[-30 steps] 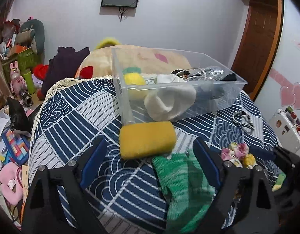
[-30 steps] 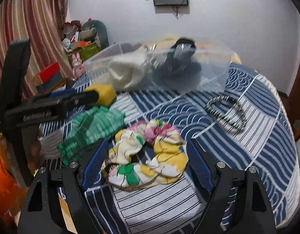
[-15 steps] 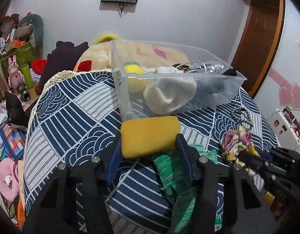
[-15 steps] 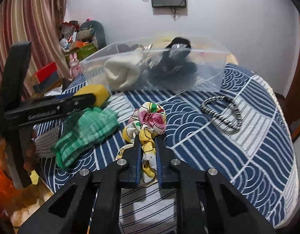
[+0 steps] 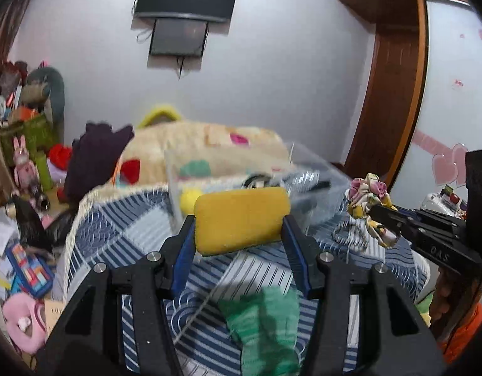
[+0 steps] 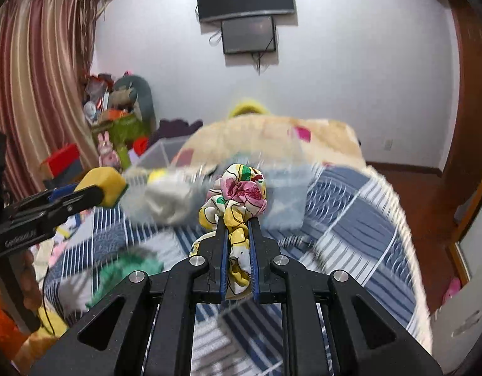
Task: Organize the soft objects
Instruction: 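Grasp the yellow sponge with the left tool while the right tool grasps the floral scrunchie, then drop the sponge into the clear box with the left tool while the right tool drops the scrunchie in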
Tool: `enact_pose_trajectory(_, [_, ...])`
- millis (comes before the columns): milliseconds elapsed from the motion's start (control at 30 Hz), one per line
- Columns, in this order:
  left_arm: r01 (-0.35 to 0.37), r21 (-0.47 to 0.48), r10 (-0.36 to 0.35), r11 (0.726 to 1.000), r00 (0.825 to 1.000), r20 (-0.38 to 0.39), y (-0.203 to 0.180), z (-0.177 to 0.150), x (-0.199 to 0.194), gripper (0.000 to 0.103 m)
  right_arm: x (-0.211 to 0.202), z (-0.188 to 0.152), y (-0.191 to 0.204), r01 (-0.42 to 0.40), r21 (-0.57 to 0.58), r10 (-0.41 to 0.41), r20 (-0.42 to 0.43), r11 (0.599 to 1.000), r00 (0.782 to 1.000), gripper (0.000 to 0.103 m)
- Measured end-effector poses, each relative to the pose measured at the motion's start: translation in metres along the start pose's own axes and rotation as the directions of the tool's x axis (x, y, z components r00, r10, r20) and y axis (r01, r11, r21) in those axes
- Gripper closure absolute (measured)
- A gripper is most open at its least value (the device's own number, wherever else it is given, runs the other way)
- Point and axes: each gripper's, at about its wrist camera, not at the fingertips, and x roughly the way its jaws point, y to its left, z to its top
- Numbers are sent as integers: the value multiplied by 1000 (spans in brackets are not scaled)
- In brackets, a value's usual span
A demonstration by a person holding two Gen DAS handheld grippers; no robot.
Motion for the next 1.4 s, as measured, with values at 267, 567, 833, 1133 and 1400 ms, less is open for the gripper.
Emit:
enact_pose_trajectory(267, [-22,5,22,1000,997,80,-5,27,-6,49,-3,39,-7,36,12,-38,105,999,994,93])
enact_pose_trajectory(567, [-39,34,37,999,998,53,-5,32,25,49,23,54,-8,102,0,-101,100,995,990,93])
enact_pose_trajectory(833, [-39,47,41,998,998,-45,-4,30,73,49,70,50,-11,139,-39,-140,-22,990,990,93])
enact_pose_trajectory(1133, [-38,61,44,997,995,-93,-11,18,98,49,85,48,-11,138,-65,-144,-98,988,985,92])
enact_pose_trajectory(1400, [-53,54,59,997,993,-104,-9,20,100,42,82,47,-9,145,-93,-154,-101,985,983,81])
